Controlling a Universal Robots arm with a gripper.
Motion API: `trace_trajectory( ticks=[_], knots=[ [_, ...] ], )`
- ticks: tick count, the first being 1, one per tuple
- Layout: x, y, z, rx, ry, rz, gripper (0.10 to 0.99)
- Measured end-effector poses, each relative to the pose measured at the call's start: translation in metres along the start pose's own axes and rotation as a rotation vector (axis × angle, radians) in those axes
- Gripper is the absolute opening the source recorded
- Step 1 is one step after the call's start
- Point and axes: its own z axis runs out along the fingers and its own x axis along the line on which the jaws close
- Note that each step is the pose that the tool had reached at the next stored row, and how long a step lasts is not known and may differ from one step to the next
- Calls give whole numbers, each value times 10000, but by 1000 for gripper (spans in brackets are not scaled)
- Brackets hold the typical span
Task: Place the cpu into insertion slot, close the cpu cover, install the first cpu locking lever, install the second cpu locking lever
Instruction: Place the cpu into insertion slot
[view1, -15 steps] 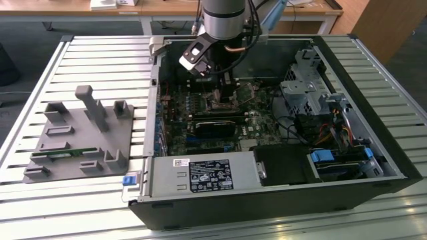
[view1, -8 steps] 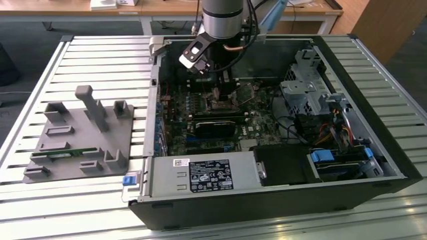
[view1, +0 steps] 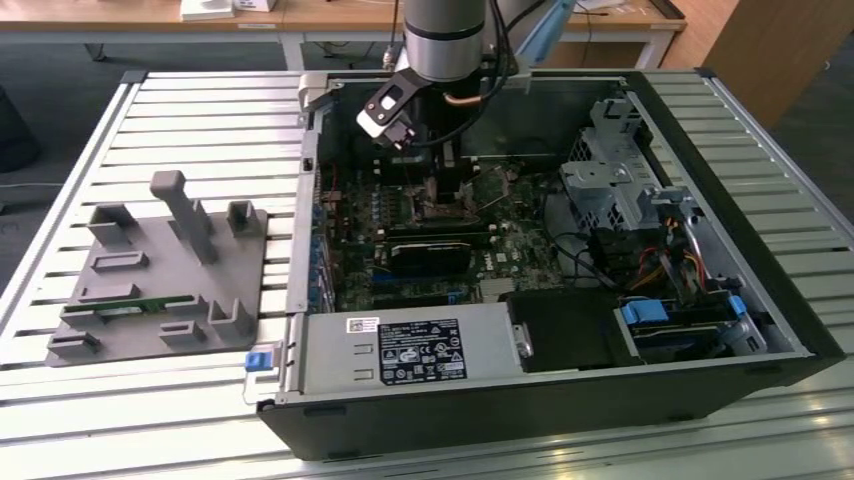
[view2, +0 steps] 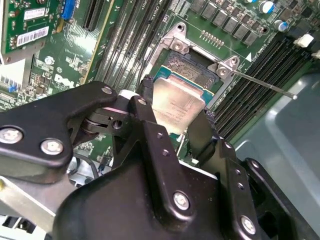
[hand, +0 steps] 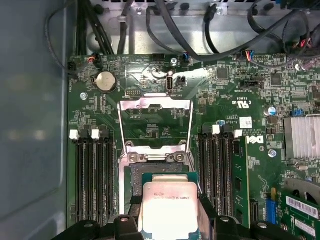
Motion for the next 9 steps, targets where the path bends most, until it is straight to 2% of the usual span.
trace_trajectory(
  ticks=[9],
  knots=[
    [1,-2,24,0,2,14,525]
  ],
)
